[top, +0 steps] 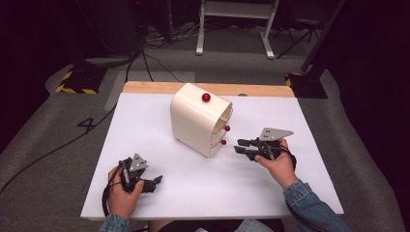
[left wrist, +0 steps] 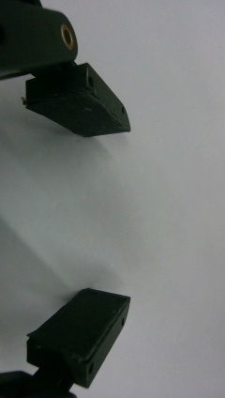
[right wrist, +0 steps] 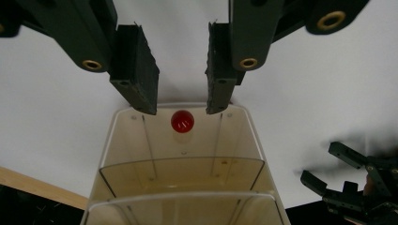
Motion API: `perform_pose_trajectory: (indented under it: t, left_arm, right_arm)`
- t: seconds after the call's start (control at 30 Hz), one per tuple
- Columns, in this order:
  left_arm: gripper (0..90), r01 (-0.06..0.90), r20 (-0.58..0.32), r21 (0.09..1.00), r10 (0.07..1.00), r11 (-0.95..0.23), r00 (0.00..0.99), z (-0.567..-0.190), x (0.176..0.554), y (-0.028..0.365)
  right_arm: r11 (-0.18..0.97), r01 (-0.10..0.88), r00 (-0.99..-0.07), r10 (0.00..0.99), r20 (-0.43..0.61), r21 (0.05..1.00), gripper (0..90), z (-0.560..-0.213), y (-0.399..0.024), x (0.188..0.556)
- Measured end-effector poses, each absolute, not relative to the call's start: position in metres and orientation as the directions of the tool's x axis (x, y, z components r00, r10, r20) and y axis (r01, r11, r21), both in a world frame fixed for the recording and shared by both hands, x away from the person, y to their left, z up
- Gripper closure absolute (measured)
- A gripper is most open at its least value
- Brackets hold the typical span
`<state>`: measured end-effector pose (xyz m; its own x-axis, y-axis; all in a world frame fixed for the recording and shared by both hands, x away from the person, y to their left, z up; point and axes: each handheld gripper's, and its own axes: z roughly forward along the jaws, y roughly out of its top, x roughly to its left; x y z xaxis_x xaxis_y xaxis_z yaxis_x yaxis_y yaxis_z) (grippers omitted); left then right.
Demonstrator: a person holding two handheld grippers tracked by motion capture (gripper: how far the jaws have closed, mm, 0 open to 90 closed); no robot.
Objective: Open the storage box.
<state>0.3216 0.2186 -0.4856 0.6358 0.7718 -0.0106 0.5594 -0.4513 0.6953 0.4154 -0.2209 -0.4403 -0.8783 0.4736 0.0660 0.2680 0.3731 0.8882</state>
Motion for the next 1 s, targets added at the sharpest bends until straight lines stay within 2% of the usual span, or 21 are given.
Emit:
perform_pose_trajectory:
  t: [0.2, 0.43, 0.5, 0.67, 0.77, 1.0]
  left_arm:
    - [15.8, 0.560, -0.011, 0.695, 0.772, -0.451, 0.636, -0.486, 0.322, 0.219]
    - [15.9, 0.559, -0.010, 0.695, 0.772, -0.451, 0.636, -0.486, 0.322, 0.219]
    - [15.8, 0.559, -0.010, 0.695, 0.772, -0.452, 0.636, -0.486, 0.322, 0.219]
    - [15.8, 0.559, -0.011, 0.696, 0.772, -0.451, 0.636, -0.486, 0.322, 0.219]
    - [15.8, 0.558, -0.010, 0.697, 0.772, -0.451, 0.635, -0.486, 0.322, 0.219]
    - [15.8, 0.559, -0.010, 0.696, 0.772, -0.451, 0.636, -0.486, 0.322, 0.219]
  right_arm:
    - [0.355, 0.261, -0.876, 0.478, 0.065, 0.898, 67.1, -0.449, -0.211, 0.422]
    - [0.348, 0.248, -0.879, 0.474, 0.059, 0.904, 63.8, -0.457, -0.204, 0.428]
    - [0.348, 0.218, -0.887, 0.461, 0.036, 0.912, 65.1, -0.463, -0.199, 0.431]
    - [0.337, 0.214, -0.883, 0.467, 0.034, 0.917, 68.0, -0.469, -0.195, 0.434]
    - [0.323, 0.214, -0.883, 0.468, 0.041, 0.922, 73.5, -0.473, -0.193, 0.434]
    - [0.308, 0.205, -0.880, 0.473, 0.037, 0.929, 73.9, -0.477, -0.190, 0.433]
